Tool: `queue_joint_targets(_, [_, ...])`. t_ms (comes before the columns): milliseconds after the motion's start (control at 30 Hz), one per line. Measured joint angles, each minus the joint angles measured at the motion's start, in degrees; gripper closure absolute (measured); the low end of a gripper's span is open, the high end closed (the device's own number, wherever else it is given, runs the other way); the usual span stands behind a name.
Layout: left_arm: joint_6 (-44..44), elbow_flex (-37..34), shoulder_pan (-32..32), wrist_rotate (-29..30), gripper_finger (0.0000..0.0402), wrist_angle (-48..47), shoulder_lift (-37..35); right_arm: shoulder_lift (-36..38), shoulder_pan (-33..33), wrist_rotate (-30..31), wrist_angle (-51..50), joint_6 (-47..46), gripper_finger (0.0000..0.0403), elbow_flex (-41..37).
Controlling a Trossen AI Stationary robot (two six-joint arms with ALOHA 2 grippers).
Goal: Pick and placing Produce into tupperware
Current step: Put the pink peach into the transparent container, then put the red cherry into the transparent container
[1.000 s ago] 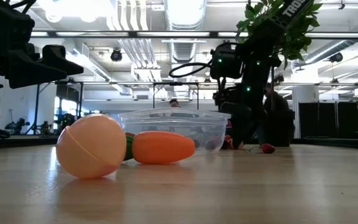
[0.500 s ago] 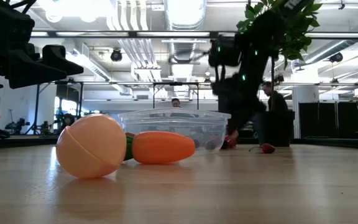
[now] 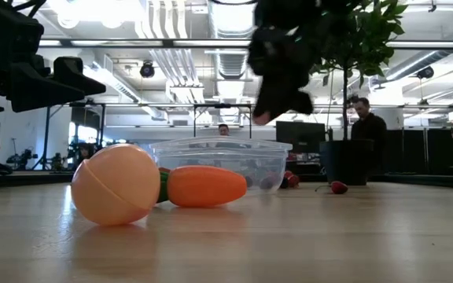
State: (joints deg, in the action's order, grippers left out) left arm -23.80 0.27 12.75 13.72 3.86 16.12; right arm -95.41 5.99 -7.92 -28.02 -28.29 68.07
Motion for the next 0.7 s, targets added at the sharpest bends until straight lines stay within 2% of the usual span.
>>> queue_joint_targets(133, [0.01,0.00,0.00,0.00,0.0155,-0.05,0.04,-7.09,-2.41,0.17,-1.12,-0.64,0.0261,4.09])
queue_joint_targets(267, [0.00,0.00,0.00,0.00,0.0155,-0.04,0.09,-9.34,-3.28,1.07,-9.61,1.41,0.0213,7.06])
queue_joint_targets(400, [0.01,0.00,0.00,0.00,0.0155,0.00,0.13,-4.51,-4.19,7.53,-19.09,2.88,0.0170,6.92])
queue_joint_targets(500, [0.01,0.00,0.00,0.00,0.0155,0.05,0.13,0.77,-5.26,9.32,-22.63,2.25,0.0149,1.93])
queue_joint_targets(600, [-0.01,0.00,0.00,0.00,0.0155,0.05,0.13,3.48,-5.72,8.49,-17.34,1.24,0.0141,-4.87])
queue_joint_targets(700, [0.01,0.00,0.00,0.00,0.0155,0.04,0.13,5.80,-5.73,8.98,-12.41,-0.34,0.0144,-7.40])
